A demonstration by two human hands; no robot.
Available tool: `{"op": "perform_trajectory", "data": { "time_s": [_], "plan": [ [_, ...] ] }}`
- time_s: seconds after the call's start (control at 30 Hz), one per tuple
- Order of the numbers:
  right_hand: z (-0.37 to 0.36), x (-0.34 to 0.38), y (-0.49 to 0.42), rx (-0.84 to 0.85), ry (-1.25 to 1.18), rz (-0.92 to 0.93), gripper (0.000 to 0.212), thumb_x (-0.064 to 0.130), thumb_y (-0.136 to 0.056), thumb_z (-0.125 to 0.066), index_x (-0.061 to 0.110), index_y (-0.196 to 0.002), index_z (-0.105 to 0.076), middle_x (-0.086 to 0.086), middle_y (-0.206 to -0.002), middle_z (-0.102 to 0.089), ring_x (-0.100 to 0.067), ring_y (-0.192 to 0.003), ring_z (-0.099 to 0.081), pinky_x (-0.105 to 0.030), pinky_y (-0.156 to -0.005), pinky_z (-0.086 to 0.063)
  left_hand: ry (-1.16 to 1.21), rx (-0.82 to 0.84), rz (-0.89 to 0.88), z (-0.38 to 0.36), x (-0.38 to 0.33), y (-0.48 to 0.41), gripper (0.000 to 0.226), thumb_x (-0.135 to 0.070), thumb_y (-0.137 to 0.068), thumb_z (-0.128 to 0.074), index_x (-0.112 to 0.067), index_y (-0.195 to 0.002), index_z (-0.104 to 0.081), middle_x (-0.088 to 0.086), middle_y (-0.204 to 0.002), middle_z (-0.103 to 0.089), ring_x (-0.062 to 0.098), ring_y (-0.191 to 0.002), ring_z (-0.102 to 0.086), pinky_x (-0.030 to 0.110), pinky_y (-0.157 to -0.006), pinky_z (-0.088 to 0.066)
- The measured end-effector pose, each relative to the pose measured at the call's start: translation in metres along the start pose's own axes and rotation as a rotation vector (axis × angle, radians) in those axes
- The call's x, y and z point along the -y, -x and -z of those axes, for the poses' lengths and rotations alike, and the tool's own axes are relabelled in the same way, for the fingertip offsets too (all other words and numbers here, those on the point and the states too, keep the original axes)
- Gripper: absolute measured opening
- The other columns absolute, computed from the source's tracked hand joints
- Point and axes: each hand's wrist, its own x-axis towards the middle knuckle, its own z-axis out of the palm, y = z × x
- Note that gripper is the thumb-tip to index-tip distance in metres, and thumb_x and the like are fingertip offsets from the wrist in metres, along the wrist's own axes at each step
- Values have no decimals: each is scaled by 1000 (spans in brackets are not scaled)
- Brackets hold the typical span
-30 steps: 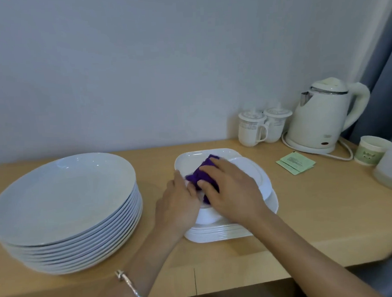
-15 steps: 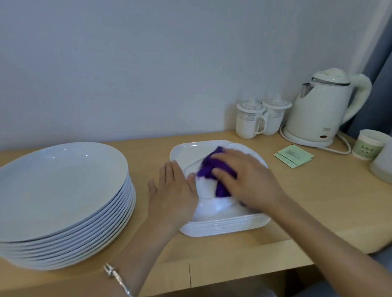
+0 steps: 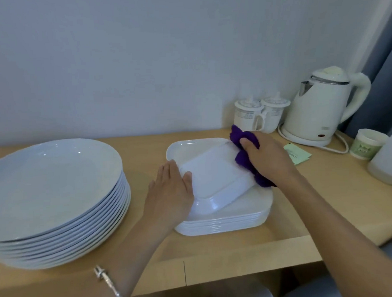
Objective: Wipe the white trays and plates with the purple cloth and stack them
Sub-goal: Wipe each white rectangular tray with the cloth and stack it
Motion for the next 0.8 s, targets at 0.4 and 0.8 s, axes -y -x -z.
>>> {"op": "perform_trajectory", "data": {
  "time_s": [0.4, 0.8],
  "plan": [
    [-11, 27, -29, 135, 182, 55, 31, 43, -96, -43, 22, -111, -59, -6, -109, -63, -26, -96, -57, -33, -73, -39, -10, -9, 6, 1, -5, 2, 44, -33, -101, -22, -3, -130, -35, 10, -129, -44, 26, -122, -36, 45, -99, -34],
    [-2, 12, -47, 203, 257, -43, 32, 44, -97, -36, 19, -95, -55, -10, -109, -64, -27, -92, -53, -34, -73, -35, -86, -19, 51, -2, -7, 3, 45, -34, -100, -16, -6, -129, -35, 6, -130, -43, 24, -128, -31, 48, -103, -30]
  ]
}}
